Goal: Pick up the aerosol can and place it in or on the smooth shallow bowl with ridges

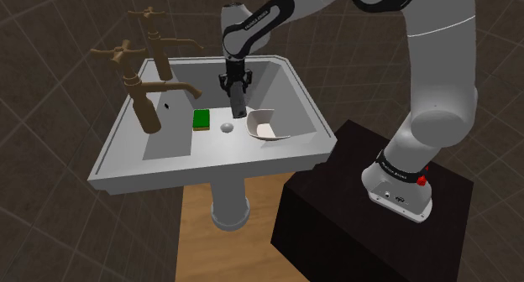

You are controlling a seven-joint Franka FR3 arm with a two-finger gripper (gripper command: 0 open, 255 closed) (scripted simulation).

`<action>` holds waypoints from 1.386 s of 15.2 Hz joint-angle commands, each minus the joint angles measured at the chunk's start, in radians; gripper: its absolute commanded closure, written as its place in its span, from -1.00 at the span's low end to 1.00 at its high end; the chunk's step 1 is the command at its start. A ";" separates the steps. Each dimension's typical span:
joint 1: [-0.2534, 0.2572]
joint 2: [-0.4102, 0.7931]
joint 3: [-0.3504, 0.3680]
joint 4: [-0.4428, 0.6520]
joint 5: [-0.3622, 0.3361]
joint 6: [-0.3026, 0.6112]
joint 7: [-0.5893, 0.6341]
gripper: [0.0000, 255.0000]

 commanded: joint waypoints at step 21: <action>-0.019 -0.529 0.030 -0.650 0.065 0.126 -0.010 1.00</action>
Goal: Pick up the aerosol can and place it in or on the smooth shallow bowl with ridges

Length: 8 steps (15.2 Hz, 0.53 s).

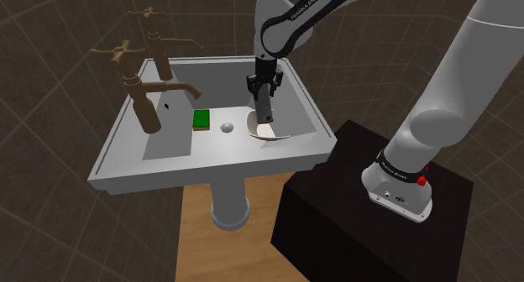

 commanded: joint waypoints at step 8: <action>0.003 -0.032 0.004 -0.153 0.006 0.116 0.003 1.00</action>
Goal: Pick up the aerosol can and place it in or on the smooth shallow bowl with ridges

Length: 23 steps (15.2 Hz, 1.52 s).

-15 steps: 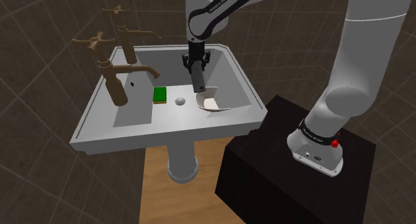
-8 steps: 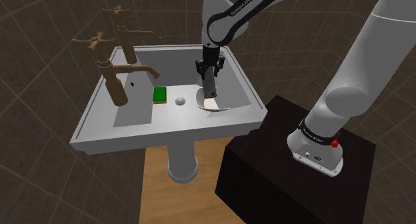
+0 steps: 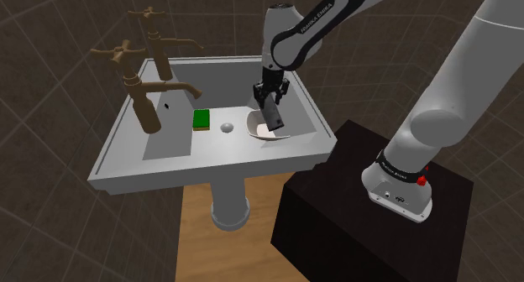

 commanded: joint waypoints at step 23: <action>-0.001 0.058 -0.001 -0.019 -0.013 0.048 0.009 -1.00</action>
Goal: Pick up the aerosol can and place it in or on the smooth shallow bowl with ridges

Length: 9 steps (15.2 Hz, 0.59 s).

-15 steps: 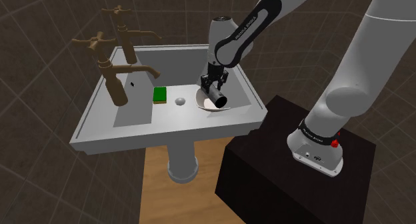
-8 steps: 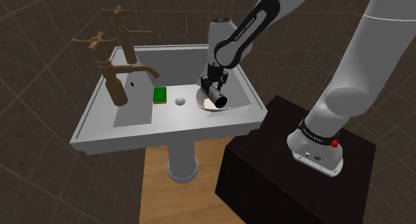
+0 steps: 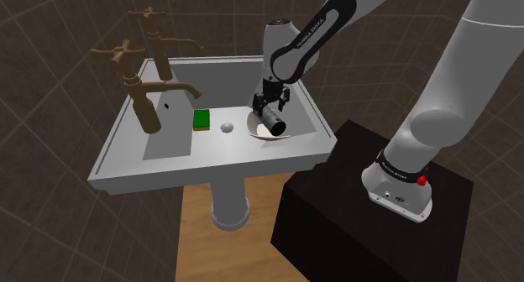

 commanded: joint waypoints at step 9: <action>-0.003 -0.083 0.003 0.009 0.021 -0.091 -0.016 -1.00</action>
